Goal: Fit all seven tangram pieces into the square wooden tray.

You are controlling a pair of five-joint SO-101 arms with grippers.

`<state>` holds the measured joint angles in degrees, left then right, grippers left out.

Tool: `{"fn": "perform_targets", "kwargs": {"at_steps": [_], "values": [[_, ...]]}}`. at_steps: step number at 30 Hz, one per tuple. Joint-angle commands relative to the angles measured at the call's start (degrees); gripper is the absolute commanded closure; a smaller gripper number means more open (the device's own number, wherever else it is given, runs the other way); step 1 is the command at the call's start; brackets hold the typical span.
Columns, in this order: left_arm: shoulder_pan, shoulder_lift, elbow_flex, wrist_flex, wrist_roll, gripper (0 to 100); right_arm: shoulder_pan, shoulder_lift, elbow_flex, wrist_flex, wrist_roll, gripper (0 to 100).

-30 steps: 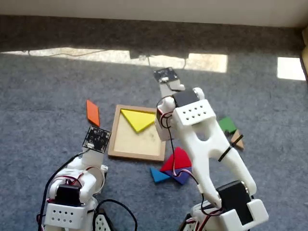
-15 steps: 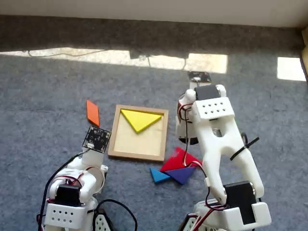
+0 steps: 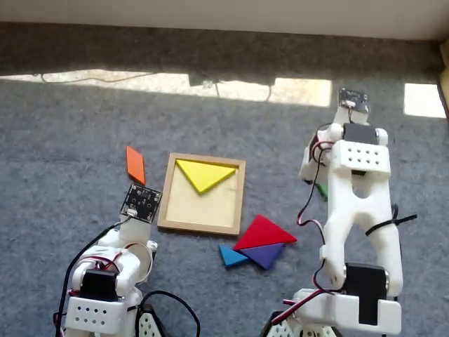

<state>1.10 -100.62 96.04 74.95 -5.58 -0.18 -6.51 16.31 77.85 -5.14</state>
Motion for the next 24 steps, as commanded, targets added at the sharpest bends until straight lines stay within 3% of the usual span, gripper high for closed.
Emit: {"fn": "perform_targets", "kwargs": {"at_steps": [1, 5, 9, 12, 20, 24], "values": [[0.7, -1.2, 1.2, -0.1, 0.5, 99, 0.6, 5.1, -1.0, -1.0, 1.2, 66.4], [0.7, -1.2, 1.2, -0.1, 0.5, 99, 0.9, 15.8, -5.9, -1.5, 7.8, 66.4], [0.7, -1.2, 1.2, -0.1, 0.5, 99, 3.6, 22.5, -13.1, -1.3, 8.8, 66.4], [0.7, -1.2, 1.2, -0.1, 0.5, 99, 4.1, 23.2, -16.7, -1.3, 10.0, 66.4], [0.7, -1.2, 1.2, -0.1, 0.5, 99, 3.7, 23.6, -17.7, -1.8, 21.6, 66.4], [0.7, -1.2, 1.2, -0.1, 0.5, 99, 3.9, 24.1, -17.6, -1.7, 22.5, 66.4]]}}
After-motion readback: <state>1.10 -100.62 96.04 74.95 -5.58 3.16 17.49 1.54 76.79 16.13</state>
